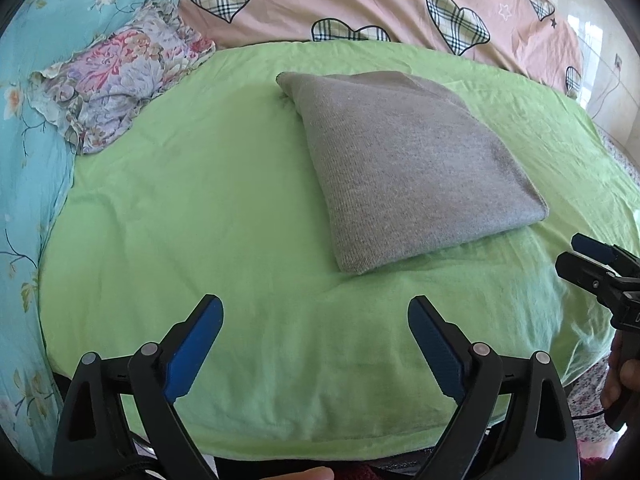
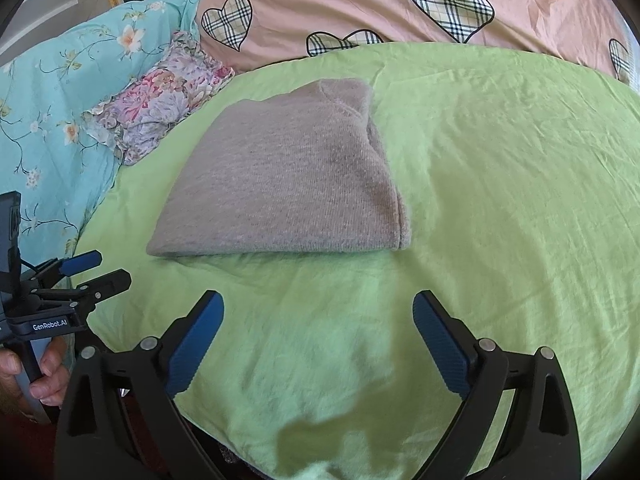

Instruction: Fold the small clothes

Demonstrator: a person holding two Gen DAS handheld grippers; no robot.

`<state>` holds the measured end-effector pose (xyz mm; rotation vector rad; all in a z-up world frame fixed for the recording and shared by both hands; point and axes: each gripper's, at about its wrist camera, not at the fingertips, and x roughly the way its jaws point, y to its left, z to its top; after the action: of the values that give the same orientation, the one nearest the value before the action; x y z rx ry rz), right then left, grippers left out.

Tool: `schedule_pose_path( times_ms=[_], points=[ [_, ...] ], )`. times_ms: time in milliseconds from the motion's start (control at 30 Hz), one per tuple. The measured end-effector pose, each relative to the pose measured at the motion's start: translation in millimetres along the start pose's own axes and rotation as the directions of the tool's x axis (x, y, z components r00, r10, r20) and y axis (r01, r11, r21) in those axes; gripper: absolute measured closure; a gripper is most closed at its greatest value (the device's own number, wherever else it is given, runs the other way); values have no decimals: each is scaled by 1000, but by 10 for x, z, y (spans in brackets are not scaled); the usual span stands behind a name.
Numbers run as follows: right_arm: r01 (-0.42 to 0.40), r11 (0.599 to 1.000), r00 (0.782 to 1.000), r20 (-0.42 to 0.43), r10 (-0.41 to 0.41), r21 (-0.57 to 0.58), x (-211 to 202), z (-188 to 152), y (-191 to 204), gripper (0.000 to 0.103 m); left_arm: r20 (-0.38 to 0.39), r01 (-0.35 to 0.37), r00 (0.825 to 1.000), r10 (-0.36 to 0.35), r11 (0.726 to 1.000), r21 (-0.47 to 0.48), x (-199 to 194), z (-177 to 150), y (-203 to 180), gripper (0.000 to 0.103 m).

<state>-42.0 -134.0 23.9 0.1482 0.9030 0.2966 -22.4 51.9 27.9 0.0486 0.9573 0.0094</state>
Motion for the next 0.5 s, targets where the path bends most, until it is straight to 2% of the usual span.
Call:
schedule_pose_path(
  times_ms=[267,500],
  points=[
    [-33,999,999,-38,33,-14,172,128,38,7,-21,-42,999,43,998,37,103,139,-80,8],
    [-27,999,999,-43,26,-25,241,292,76,6,-10,-63,998,63,997,38,135,315,-74,5]
  ],
)
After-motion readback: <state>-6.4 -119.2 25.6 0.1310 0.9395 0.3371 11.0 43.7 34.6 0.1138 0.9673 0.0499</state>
